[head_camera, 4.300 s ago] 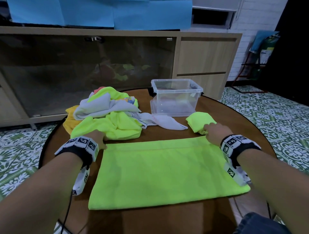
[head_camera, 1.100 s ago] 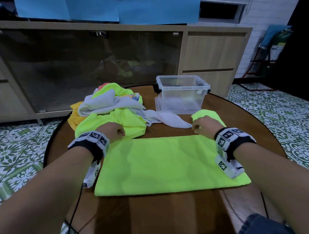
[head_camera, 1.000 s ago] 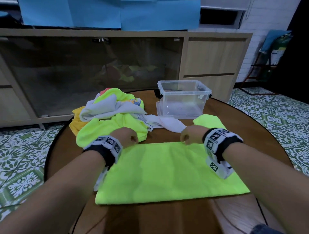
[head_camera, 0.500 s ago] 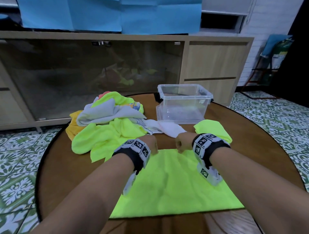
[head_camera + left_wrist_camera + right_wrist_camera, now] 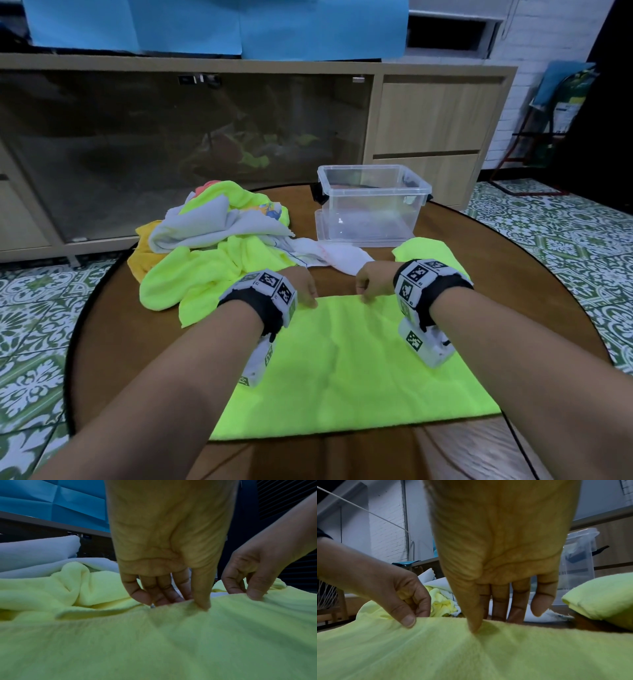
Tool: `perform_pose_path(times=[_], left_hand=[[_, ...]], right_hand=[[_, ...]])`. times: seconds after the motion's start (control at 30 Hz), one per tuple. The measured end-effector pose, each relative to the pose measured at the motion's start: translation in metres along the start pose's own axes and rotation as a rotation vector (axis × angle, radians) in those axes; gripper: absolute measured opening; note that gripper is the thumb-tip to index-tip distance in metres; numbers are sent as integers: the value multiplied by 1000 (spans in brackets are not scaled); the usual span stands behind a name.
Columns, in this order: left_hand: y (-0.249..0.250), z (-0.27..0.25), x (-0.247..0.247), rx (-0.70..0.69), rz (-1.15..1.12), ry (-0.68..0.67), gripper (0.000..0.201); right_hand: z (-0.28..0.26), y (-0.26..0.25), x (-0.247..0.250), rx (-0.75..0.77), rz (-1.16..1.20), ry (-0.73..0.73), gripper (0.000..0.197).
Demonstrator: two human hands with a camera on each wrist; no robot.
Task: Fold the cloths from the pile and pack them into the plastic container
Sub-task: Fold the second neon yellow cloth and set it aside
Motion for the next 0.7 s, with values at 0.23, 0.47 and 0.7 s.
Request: perform_pose_path(times=[0.23,0.47,0.7], left_hand=[[-18,11,6,76,8,65,29],[-9,4,5,97,49,54,31],[11,-8,-16,58,279,165,50]], right_hand=[[12,10,-2,-79,73,25,14],[18,14,-10,-118,-2,62,24],[-11,6,-9,-117,-226,239,38]])
Point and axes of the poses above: each hand's wrist, its own z-axis towards the middle knuckle, its own x-axis out of the back of the hand, y = z × x, the point moved 10 cm from there along z, towards the middle knuckle, and after that the axes turned 11 degrees about -y, right-handed, at the moved point
